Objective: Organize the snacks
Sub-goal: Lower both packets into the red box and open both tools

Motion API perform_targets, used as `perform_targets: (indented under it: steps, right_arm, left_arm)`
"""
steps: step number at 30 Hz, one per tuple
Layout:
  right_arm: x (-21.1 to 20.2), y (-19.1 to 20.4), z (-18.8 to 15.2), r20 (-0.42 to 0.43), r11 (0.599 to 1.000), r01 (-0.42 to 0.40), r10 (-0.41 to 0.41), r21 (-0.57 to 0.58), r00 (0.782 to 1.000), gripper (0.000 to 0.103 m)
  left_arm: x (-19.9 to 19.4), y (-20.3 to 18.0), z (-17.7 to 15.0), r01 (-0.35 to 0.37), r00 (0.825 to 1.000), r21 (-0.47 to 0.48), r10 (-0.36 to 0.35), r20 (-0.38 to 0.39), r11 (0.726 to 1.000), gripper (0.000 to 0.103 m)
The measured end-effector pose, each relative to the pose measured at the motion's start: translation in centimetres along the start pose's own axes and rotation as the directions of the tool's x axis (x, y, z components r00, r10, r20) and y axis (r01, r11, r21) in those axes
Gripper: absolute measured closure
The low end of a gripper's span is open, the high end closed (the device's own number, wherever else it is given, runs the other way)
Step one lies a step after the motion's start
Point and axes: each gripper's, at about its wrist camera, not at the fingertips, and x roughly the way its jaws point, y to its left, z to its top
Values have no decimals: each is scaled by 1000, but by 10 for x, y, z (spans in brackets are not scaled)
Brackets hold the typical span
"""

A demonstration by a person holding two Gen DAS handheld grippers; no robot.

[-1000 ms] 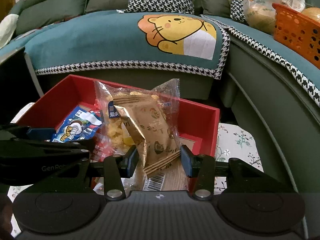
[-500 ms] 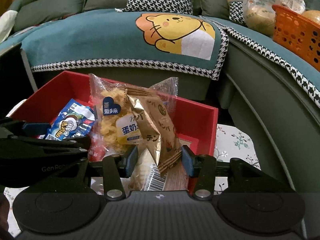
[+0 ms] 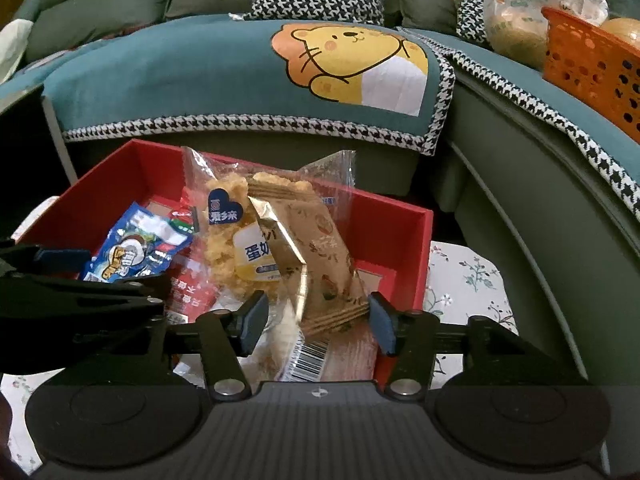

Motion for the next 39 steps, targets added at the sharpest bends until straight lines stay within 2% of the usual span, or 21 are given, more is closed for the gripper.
perform_targets:
  steps: [3,6,18,21,32,34,39]
  right_arm:
    - [-7,-1,1,6,1000,10,-10,2,1000,32]
    - [-15,-2,3,1,1000,2,-2,14,1000,30]
    - [-47,7,3,9,999,23,-22,-27,1000,29]
    - [-53,6,3,15,999,32,-32,-25,999,24]
    - [-82,3,-6,32,1000,26,-26,-15,999,24]
    - [-88,3,-8,38,1000,28,-27,-12,999,24]
    - [-104,0,-18,38,1000,29,-30,2,999,23]
  left_arm:
    - [-8,4,0,18,1000,-18,-18,0,1000,24]
    - [-19,4,0,5,1000,-10,-5,10,1000,24]
    - [-52,11,-8,19,1000,-33,-19,16,999,21]
    - [-59,12,-8,22,1000,-38,-21,20,999,19]
    - [-84,18,-20,74,997,-92,-73,12,993,11]
    - [-90,18,-23,69,998,-89,-68,19,994,7]
    - [-105,16,-36,40,999,-72,-38,25,997,5]
